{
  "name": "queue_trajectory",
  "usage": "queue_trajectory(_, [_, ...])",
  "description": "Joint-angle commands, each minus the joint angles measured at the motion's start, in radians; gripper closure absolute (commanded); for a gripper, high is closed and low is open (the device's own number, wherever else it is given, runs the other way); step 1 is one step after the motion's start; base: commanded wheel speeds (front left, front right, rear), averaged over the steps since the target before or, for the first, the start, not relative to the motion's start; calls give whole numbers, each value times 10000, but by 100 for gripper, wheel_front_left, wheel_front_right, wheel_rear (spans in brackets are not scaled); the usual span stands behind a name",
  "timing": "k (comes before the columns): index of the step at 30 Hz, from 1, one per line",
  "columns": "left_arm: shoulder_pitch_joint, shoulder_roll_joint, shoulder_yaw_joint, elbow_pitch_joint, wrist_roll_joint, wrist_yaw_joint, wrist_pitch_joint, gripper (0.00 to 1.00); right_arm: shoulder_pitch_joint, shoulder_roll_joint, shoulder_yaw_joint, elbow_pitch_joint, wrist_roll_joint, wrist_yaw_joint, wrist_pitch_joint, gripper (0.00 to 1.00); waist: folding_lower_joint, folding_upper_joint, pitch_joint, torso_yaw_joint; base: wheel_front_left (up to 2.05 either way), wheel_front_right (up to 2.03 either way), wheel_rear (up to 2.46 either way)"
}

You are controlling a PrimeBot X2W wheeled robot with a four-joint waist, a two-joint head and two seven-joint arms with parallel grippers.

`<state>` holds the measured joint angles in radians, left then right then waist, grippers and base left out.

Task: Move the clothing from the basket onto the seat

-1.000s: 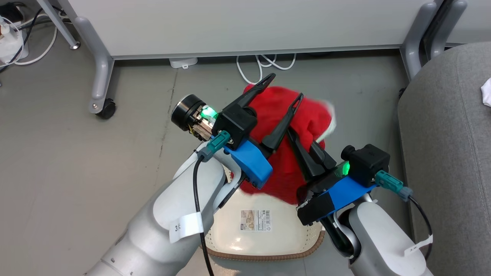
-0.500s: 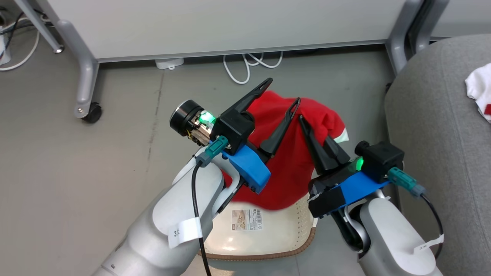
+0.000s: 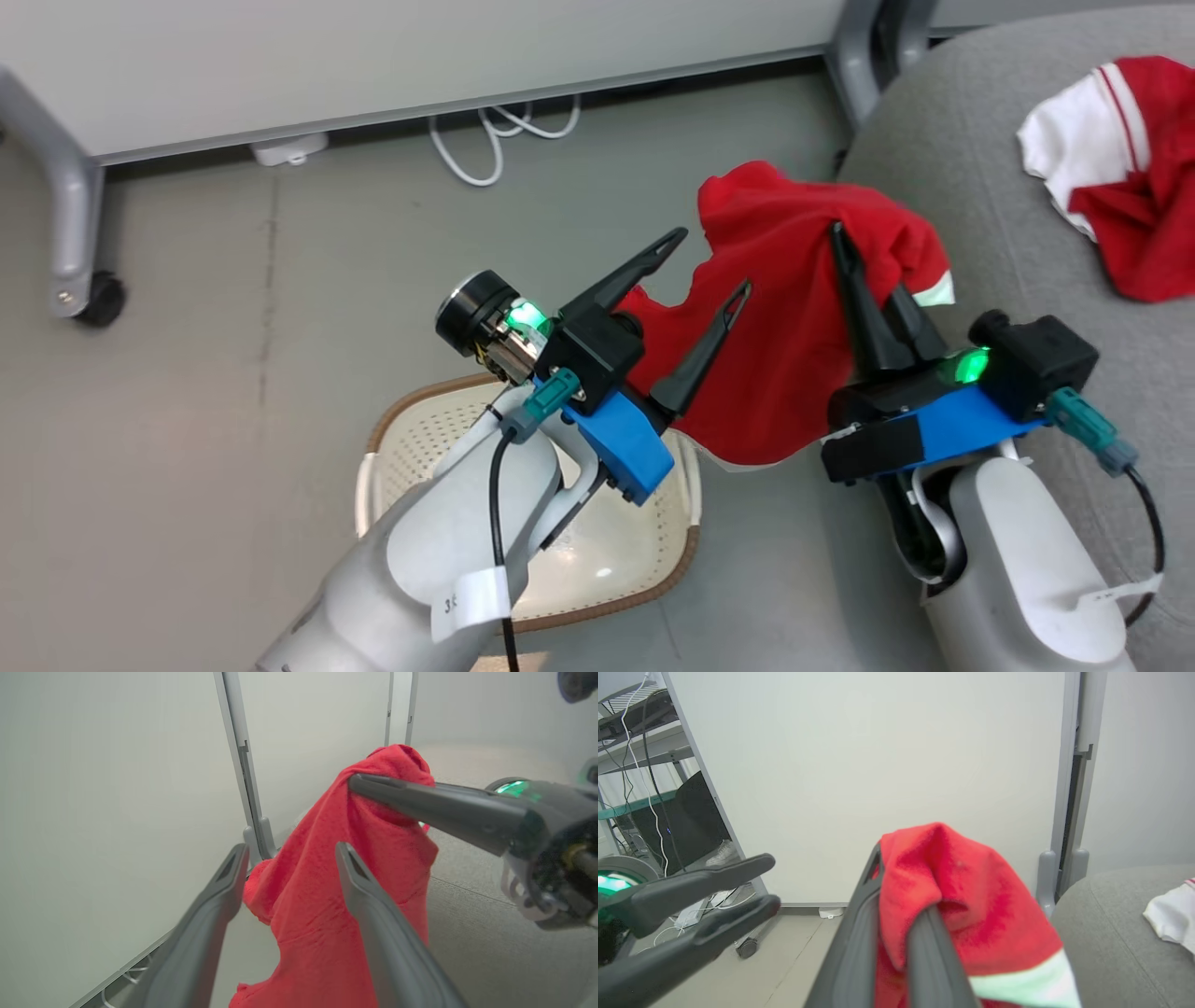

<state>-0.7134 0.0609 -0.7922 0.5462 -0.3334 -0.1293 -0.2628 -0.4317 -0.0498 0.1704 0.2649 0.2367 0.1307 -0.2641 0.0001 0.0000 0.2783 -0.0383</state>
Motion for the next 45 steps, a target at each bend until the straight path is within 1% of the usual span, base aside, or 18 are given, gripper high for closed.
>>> queue_trajectory(1, [143,62,-73,-74,40,-12,-29,0,177,-11,-164,-121,-78,1,-6,100,-1,0,163,-378,0,0,0])
queue_trajectory(8, [304,90,-444,-158,87,-13,-29,0,569,-5,-936,-585,-334,1,-6,100,-1,0,338,-1188,0,0,0])
queue_trajectory(15, [290,89,-872,-204,13,-14,-27,0,1173,-6,-1690,-1066,-461,1,-6,100,-1,0,470,-1774,0,0,0])
queue_trajectory(21, [248,125,-923,-264,42,-14,-27,0,1421,-5,-1825,-1219,-485,1,-6,100,-1,0,509,-1960,0,0,0])
queue_trajectory(26, [205,153,-775,-401,195,-14,-27,0,1153,-6,-1794,-1459,-606,1,-6,100,-1,0,552,-1963,0,0,0])
queue_trajectory(32, [-51,241,-719,-541,339,-15,-27,0,250,-243,-1835,-1738,-760,1,-6,100,-1,0,942,-1869,0,0,0])
queue_trajectory(33, [-210,293,-667,-614,397,-15,-27,0,-368,-452,-1919,-1883,-757,1,-6,100,-1,0,1233,-1816,0,0,0])
queue_trajectory(34, [-210,293,-667,-614,397,-15,-27,0,-368,-452,-1919,-1883,-757,1,-6,100,-1,0,1233,-1816,0,0,0])
queue_trajectory(36, [-355,380,-619,-690,461,-15,-27,0,-1101,-649,-2097,-2097,-736,1,-6,100,-1,0,1549,-1771,0,0,0])
queue_trajectory(40, [-694,545,-496,-805,598,-15,-29,0,-2702,-1297,-2783,-2456,-757,1,-4,100,-1,0,2331,-1679,0,0,0])
queue_trajectory(45, [-1177,763,-389,-949,826,-15,-27,0,-4722,-2403,-4165,-2794,-835,1,-4,100,-1,0,3456,-1548,0,0,0])
